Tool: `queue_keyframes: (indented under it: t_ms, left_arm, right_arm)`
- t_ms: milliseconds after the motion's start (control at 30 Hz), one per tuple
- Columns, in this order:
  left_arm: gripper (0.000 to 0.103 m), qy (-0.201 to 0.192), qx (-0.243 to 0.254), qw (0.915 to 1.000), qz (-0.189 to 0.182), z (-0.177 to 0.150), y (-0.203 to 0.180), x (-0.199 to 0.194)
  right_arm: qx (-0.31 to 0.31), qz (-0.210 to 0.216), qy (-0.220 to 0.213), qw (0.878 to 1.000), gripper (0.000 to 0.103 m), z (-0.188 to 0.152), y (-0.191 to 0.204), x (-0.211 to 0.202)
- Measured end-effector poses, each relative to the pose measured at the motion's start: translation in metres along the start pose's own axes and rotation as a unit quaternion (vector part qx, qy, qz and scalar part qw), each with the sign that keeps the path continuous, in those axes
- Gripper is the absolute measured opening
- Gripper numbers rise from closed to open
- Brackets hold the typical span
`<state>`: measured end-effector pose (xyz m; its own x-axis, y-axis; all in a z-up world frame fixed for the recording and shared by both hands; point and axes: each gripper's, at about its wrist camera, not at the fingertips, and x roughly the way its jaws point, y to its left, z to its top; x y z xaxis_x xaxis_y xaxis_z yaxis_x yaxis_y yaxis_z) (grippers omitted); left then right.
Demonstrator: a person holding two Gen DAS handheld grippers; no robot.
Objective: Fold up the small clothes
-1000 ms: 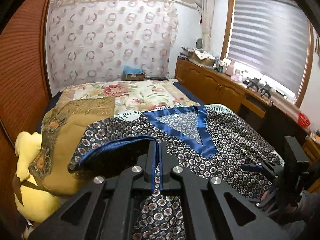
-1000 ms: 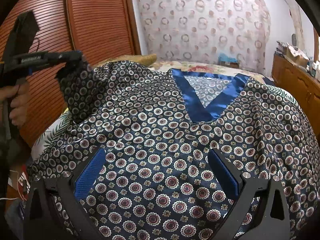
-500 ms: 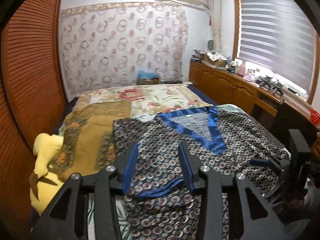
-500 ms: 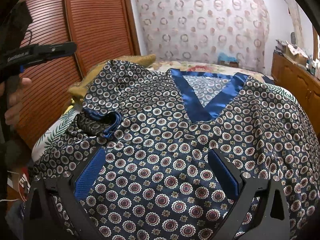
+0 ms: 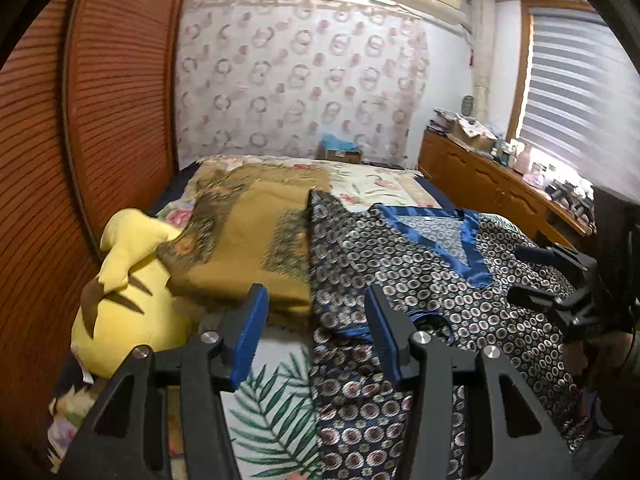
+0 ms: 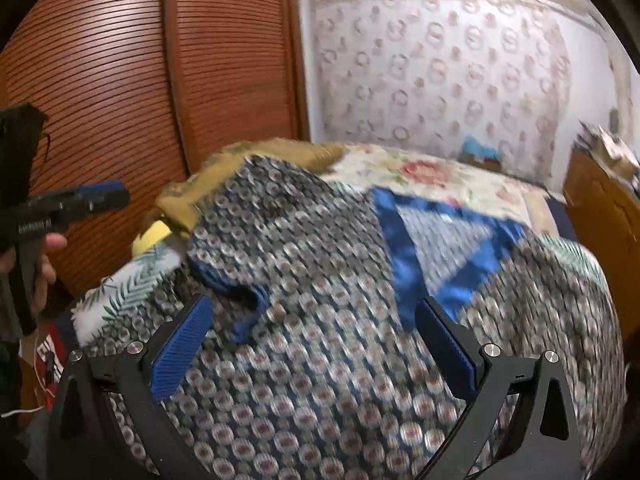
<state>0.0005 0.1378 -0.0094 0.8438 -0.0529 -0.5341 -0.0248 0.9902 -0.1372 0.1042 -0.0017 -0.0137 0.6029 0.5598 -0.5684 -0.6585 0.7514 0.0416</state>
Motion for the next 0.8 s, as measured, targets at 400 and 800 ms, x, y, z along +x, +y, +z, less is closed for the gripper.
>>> queue_keyframes:
  t_ms: [400,800]
  left_arm:
    - [0.049,-0.02,-0.025,0.9988,0.036,-0.013,0.022,-0.01]
    - [0.049,-0.014,-0.034,0.9983,0.046,-0.021,0.034,-0.009]
  right_arm:
    - [-0.066,0.109,0.061,0.99,0.073,0.027,0.056,0.103]
    - [-0.118,0.114,0.155,0.974,0.039,0.016,0.092,0.162]
